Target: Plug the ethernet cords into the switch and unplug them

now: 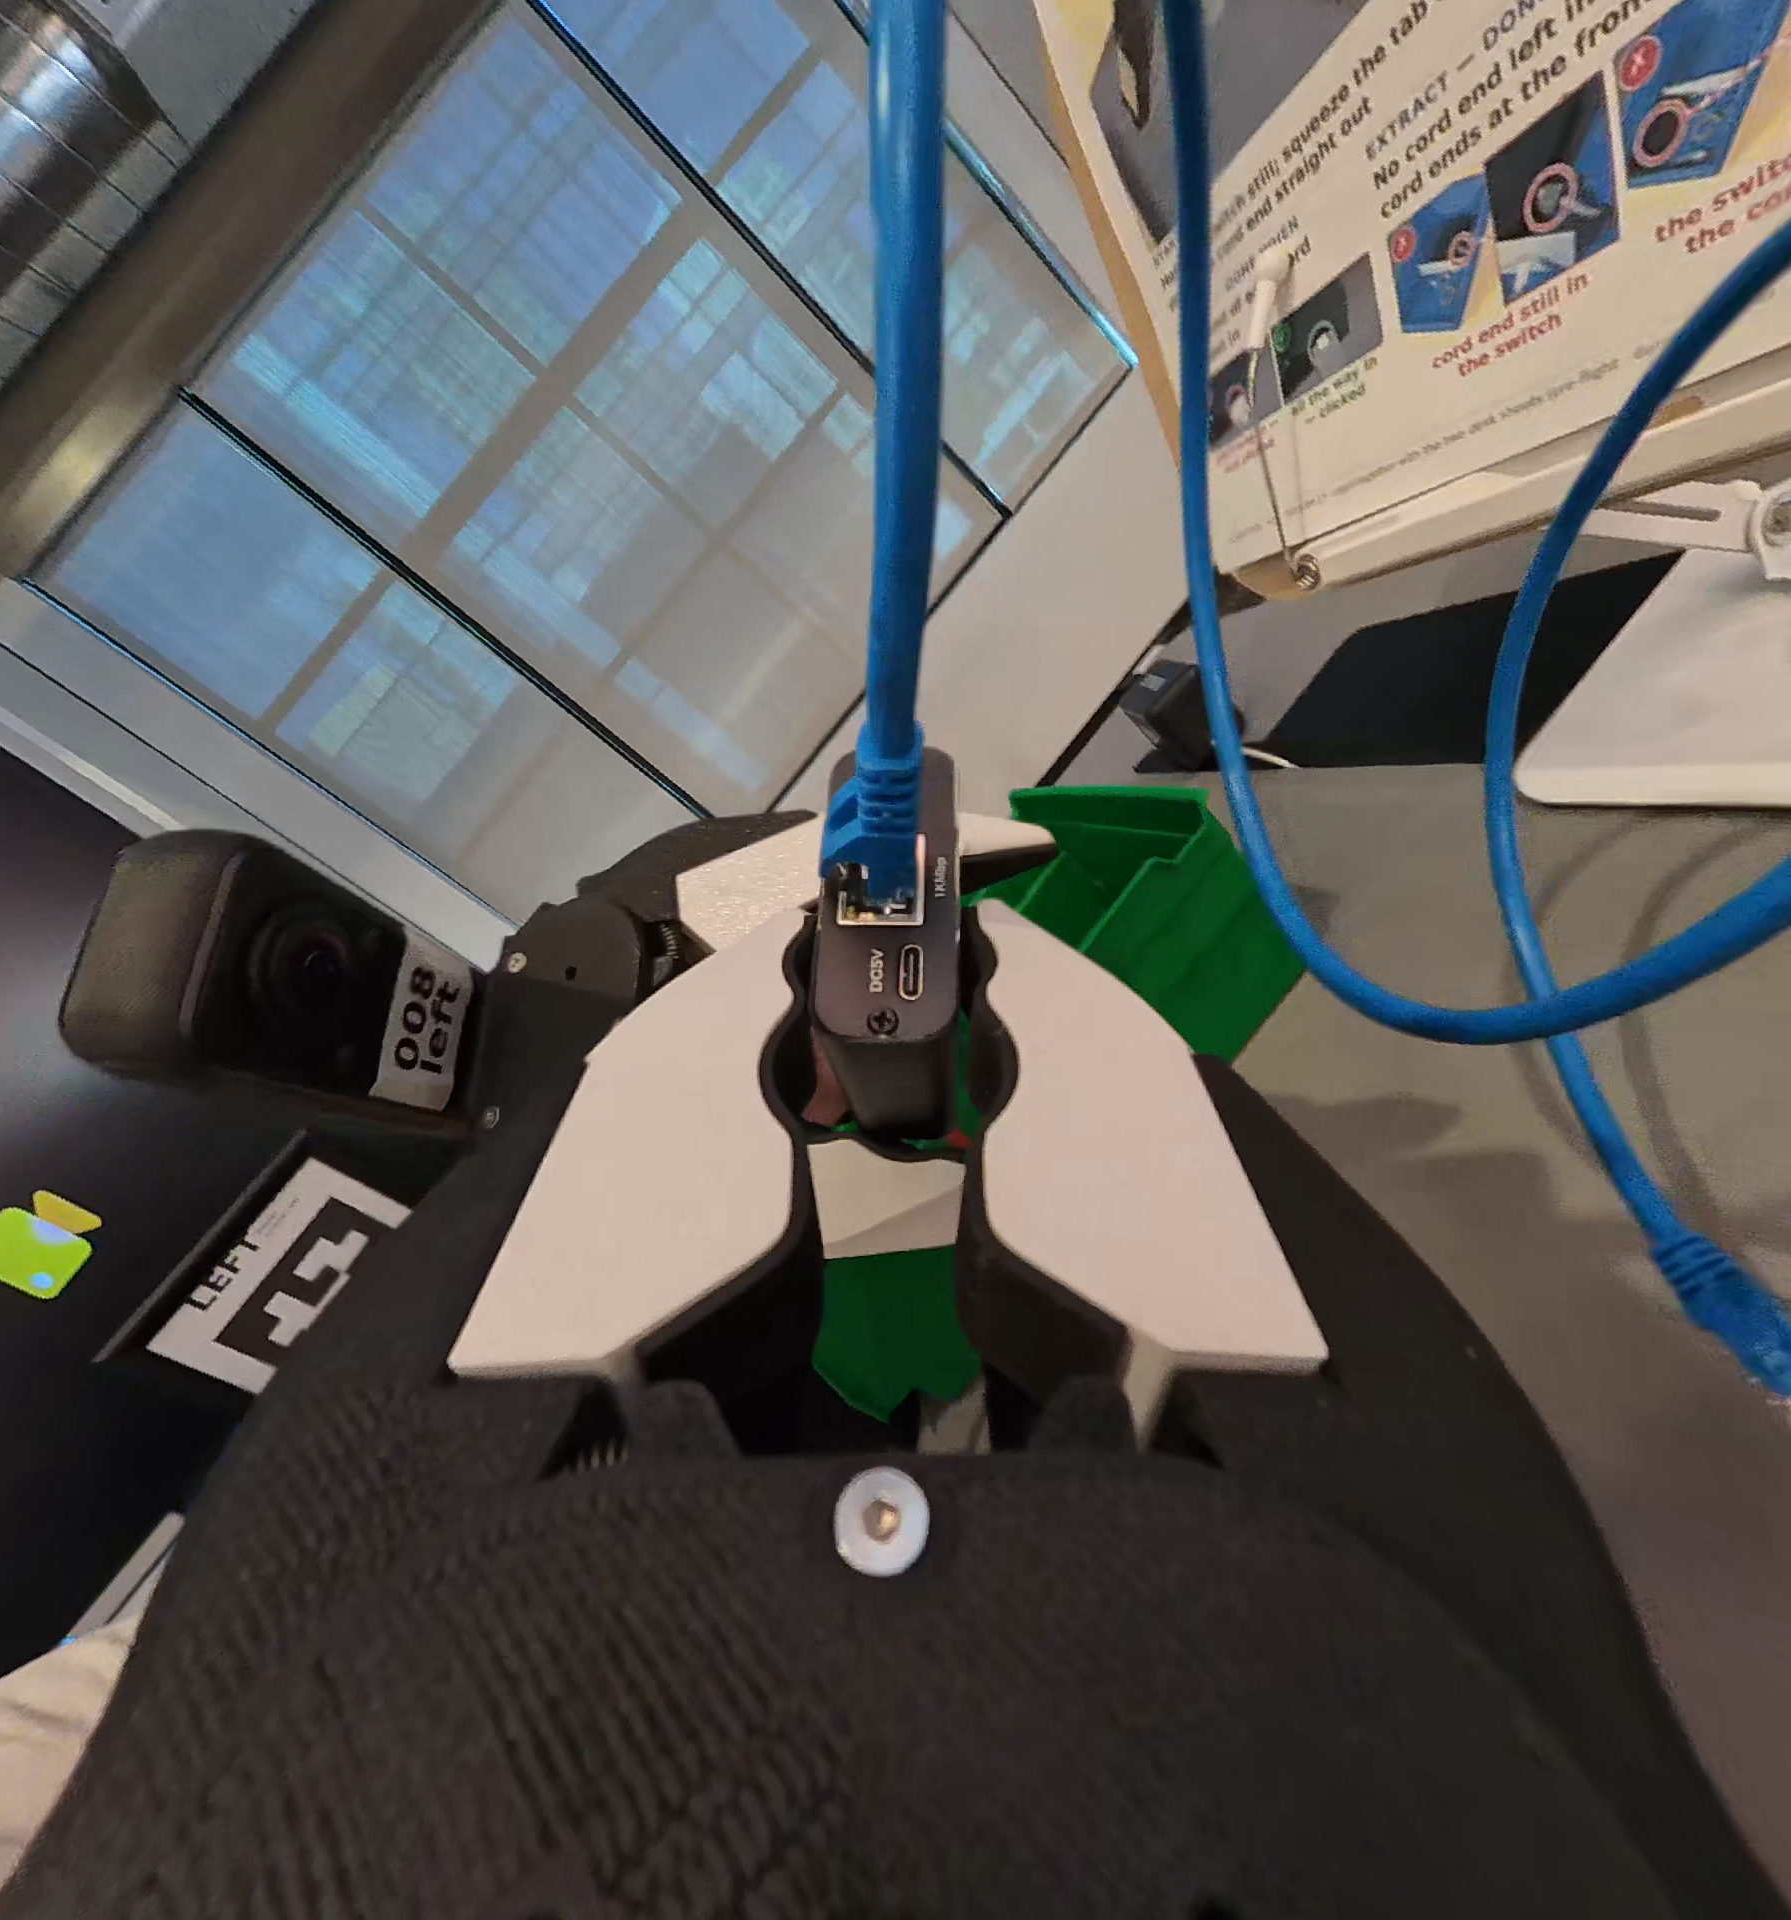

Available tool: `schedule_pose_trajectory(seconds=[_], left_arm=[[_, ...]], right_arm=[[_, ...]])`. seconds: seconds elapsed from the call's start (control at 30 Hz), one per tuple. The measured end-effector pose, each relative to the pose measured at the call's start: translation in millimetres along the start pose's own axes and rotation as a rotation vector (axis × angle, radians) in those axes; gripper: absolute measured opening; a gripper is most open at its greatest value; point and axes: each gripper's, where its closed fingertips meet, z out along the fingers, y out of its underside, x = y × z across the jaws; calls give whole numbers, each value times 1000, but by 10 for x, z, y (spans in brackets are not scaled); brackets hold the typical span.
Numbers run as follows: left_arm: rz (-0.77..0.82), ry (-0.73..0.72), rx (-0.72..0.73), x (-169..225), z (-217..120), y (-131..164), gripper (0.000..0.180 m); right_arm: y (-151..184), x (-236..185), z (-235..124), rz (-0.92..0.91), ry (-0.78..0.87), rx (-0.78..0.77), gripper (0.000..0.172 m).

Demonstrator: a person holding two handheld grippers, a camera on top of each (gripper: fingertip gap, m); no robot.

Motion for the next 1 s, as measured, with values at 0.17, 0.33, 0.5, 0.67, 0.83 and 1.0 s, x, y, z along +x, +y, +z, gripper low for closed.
schedule_pose_trajectory(seconds=[0.17,0.33,0.5,0.67,0.83,1.0], left_arm=[[-33,25,51,-12,-46,-55,70],[-26,45,90,-15,-110,-126,69],[-93,193,198,76,-318,-301,68],[-201,383,303,141,-537,-421,68],[-261,487,359,155,-665,-466,67],[-276,583,328,293,-627,-428,67]], right_arm=[[-22,-63,8,-22,-16,62,25],[-24,-160,-19,-105,-45,-24,26],[-58,-458,-189,-290,-143,-150,41],[-25,-523,-342,-649,-45,-235,42],[-61,-586,-525,-1146,99,-255,32],[-41,-729,-605,-1848,301,-164,56]])
